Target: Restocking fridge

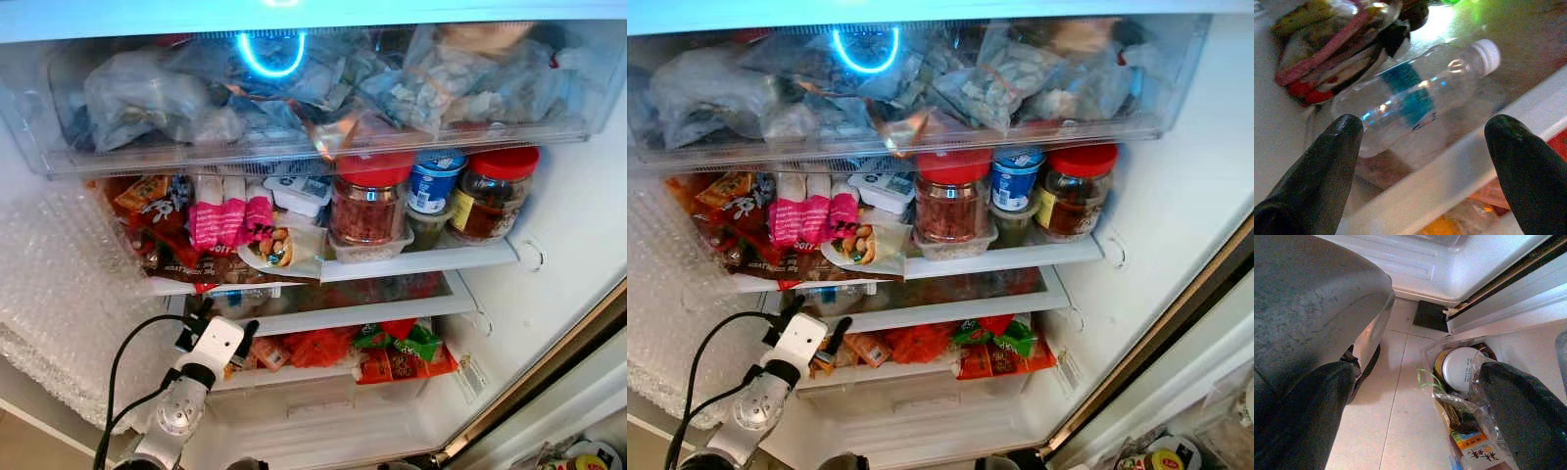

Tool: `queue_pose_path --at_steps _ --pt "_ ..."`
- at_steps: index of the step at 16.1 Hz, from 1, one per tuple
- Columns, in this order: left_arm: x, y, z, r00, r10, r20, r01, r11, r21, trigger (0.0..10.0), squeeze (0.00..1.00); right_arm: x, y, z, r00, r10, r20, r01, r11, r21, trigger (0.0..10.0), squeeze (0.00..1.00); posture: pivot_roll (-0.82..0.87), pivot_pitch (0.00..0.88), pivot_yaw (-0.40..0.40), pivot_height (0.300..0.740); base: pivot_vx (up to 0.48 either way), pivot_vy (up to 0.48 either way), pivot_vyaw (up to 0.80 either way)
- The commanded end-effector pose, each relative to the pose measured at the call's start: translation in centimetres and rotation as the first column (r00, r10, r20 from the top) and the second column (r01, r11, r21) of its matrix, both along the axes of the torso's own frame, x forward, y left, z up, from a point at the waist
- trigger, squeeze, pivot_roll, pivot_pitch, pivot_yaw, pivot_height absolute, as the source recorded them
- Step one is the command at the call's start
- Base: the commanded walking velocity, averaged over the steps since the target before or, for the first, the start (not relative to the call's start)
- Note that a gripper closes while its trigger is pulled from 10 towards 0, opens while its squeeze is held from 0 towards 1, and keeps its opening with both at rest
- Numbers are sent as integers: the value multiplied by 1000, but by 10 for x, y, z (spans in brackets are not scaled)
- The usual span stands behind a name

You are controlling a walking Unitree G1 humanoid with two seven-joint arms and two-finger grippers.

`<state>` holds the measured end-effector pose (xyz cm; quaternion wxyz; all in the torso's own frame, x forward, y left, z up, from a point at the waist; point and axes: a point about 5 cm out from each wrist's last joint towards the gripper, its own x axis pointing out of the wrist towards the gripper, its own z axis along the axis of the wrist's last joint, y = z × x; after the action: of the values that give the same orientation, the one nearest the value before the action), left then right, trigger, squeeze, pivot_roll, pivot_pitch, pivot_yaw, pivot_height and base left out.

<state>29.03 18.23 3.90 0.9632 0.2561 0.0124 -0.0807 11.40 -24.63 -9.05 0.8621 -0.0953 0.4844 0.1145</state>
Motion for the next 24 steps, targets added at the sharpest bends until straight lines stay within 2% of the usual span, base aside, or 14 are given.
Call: queue_pose_path --at_steps 1,2,3,6,8,10,12,13,15,16,18,20,21,24 --pt "7 9 4 998 55 4 -55 998 27 10000 0 0 1 0 1000 4 0 -4 1000 0 10000 0 7 21 -22 646 0 0 0" --pt "9 11 5 997 78 4 -78 997 30 10000 0 0 1 0 1000 3 1 -3 1000 1 10000 0 7 21 -22 646 0 0 0" --pt "15 17 8 989 150 4 -150 988 25 10000 0 0 1 0 1000 4 0 -4 1000 1 10000 0 7 21 -22 646 0 0 0" --pt "26 16 15 981 196 -5 -196 980 -34 10000 0 0 1 0 1000 5 -1 -5 1000 2 10000 0 7 25 -25 646 0 0 0" --pt "31 9 21 988 154 4 -152 983 -105 10000 0 -1 1 0 1000 1 1 -1 1000 1 10000 0 4 26 -22 646 0 0 0" --pt "28 -3 22 999 48 12 -46 987 -151 10000 0 -1 0 0 1000 0 2 0 1000 -3 10000 0 8 27 -22 646 0 0 0" --pt "25 -6 19 1000 24 -6 -25 980 -199 10000 0 -1 0 0 1000 1 3 -1 1000 -4 10000 0 10 27 -23 646 0 0 0" --pt "18 -10 12 999 -6 -43 -8 951 -309 10000 0 0 0 0 1000 3 4 -3 1000 -5 10000 0 11 28 -23 646 0 0 0" --pt "15 -13 9 998 -24 -65 -2 929 -370 10000 0 0 1 0 1000 2 5 -2 1000 -5 10000 0 10 27 -23 646 0 0 0" --pt "14 -15 6 995 -41 -96 -5 900 -435 10000 0 0 1 0 1000 2 6 -2 1000 -5 10000 0 8 25 -22 646 0 0 0" --pt "15 -16 4 990 -56 -129 -18 860 -511 10000 0 0 1 0 1000 2 6 -2 1000 -6 10000 0 12 25 -23 646 0 0 0" --pt "18 -17 5 988 -62 -144 -30 825 -564 10000 0 0 1 0 1000 2 7 -2 1000 -6 10000 0 12 25 -23 646 0 0 0" --pt "22 -16 8 986 -66 -150 -40 794 -607 10000 0 0 1 0 1000 1 8 -1 1000 -5 10000 0 4 24 -21 646 0 0 0" --pt "32 -16 13 983 -72 -167 -52 768 -638 10000 0 0 0 0 1000 -1 8 1 1000 -7 10000 0 -4 23 -23 646 0 0 0"
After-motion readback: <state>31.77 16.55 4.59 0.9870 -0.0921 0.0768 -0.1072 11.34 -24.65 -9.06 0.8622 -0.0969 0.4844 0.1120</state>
